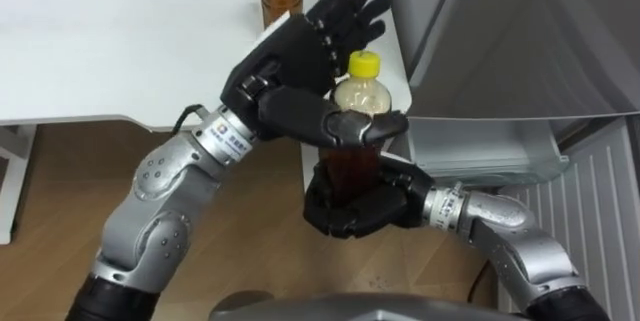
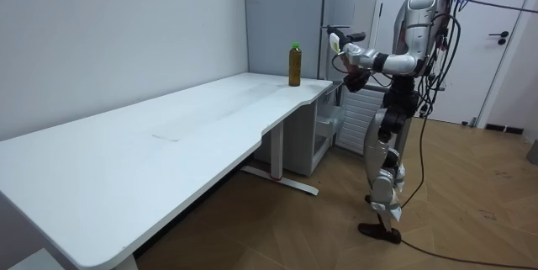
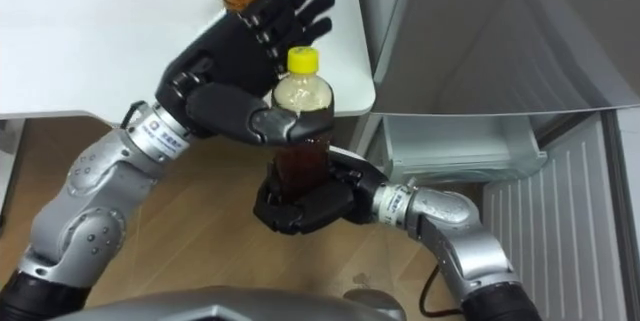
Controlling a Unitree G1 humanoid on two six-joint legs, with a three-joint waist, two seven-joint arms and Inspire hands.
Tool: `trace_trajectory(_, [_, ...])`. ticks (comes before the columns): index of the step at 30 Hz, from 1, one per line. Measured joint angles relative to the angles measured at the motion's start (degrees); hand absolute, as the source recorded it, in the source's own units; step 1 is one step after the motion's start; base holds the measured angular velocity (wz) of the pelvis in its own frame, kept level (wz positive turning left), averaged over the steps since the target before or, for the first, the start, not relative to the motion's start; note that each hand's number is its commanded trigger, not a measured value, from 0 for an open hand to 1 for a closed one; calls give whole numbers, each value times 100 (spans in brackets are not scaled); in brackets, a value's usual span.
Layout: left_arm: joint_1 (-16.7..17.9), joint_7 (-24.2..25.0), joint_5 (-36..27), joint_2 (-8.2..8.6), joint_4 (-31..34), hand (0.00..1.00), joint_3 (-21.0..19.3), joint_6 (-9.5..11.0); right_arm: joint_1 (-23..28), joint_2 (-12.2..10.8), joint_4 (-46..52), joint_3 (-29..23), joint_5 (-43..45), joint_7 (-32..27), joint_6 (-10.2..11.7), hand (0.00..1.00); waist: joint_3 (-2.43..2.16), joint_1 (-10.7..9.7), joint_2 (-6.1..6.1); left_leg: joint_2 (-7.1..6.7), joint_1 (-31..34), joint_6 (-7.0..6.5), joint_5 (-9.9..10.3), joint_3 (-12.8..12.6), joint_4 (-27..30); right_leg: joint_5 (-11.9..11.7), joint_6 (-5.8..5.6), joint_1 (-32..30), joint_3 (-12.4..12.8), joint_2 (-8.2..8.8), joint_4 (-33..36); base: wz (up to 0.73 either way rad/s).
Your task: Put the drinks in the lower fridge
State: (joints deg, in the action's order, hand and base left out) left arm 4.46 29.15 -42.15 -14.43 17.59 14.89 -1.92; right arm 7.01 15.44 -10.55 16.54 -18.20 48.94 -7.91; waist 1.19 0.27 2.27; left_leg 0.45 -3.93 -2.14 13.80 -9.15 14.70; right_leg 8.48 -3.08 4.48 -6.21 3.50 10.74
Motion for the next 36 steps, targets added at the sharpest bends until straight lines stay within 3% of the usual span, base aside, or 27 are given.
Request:
trace_trajectory(4, [-6, 5, -361, 38, 351, 0, -228, 104, 142, 44, -1, -37, 16, -2, -23, 100, -15, 23, -54, 2, -52, -1, 1, -4, -22, 0, 0, 29, -27, -1, 12, -1])
trace_trajectory(10, [-7, 46, -578, -32, 979, 0, -693, 282, 389, 79, 1, -289, 296, -5, -25, 100, -60, 64, -138, 4, -155, -1, 1, -11, -42, 0, 0, 78, -39, 3, 97, -1])
trace_trajectory(13, [-8, 45, -786, -45, 1231, 0, -948, 410, 529, 85, 48, -476, 300, -3, -22, 100, -58, 160, -145, 4, -209, -1, 1, -8, -41, 0, 0, 133, -36, 4, 93, 0])
trace_trajectory(18, [-46, 37, -1245, -63, 1424, 0, -1678, 513, 727, 81, 52, -752, 298, 39, -17, 100, -55, 340, -201, 6, -273, 0, 1, -10, -94, 1, -1, 157, -23, -1, 96, 0])
trace_trajectory(21, [-56, -12, -1490, -70, 1676, 0, -1994, 760, 893, 95, 53, -838, 305, 62, -17, 100, -64, 469, -218, 4, -294, 0, -1, -8, -103, 2, -1, 216, -37, 1, 91, 0])
trace_trajectory(24, [-237, -92, -1513, -80, 1729, 0, -2415, 948, 1018, 97, 52, -975, 369, 66, -17, 100, -38, 579, -264, 4, -361, 0, 2, 21, -121, 2, -1, 308, -109, 4, 91, 4])
trace_trajectory(28, [-469, -349, -1926, -68, 1791, 0, -3281, 1091, 1177, 10, 112, -1390, 479, 130, -9, 100, -48, 840, -307, 10, -365, 0, 2, 5, -129, 3, -1, 275, -109, -3, 85, -1])
trace_trajectory(31, [-424, -906, -1959, 5, 1852, 0, -3865, 1332, 1477, -68, 183, -1588, 506, 114, 35, 100, -66, 971, -304, -3, -479, 0, -1, 48, -170, 44, -1, 343, -185, 8, 85, 5])
trace_trajectory(33, [-358, -1430, -1587, 137, 1931, 0, -4209, 1515, 1625, -84, 223, -1634, 543, 85, 101, 100, -90, 1123, -306, -4, -540, 1, -1, 36, -214, 57, -1, 365, -194, 4, 85, -2])
trace_trajectory(34, [-326, -1872, -1010, 233, 1931, 0, -4450, 1604, 1689, -127, 232, -1669, 694, 43, 122, 100, -112, 1181, -303, 1, -580, 1, -1, 35, -247, 59, -1, 389, -198, -4, 82, -3])
trace_trajectory(36, [-158, -2594, 42, 293, 1923, 0, -4738, 1665, 1749, -220, 241, -1745, 1017, -17, 165, 100, -114, 1273, -316, 3, -638, 2, -1, 35, -278, 59, -1, 453, -194, -14, 40, 0])
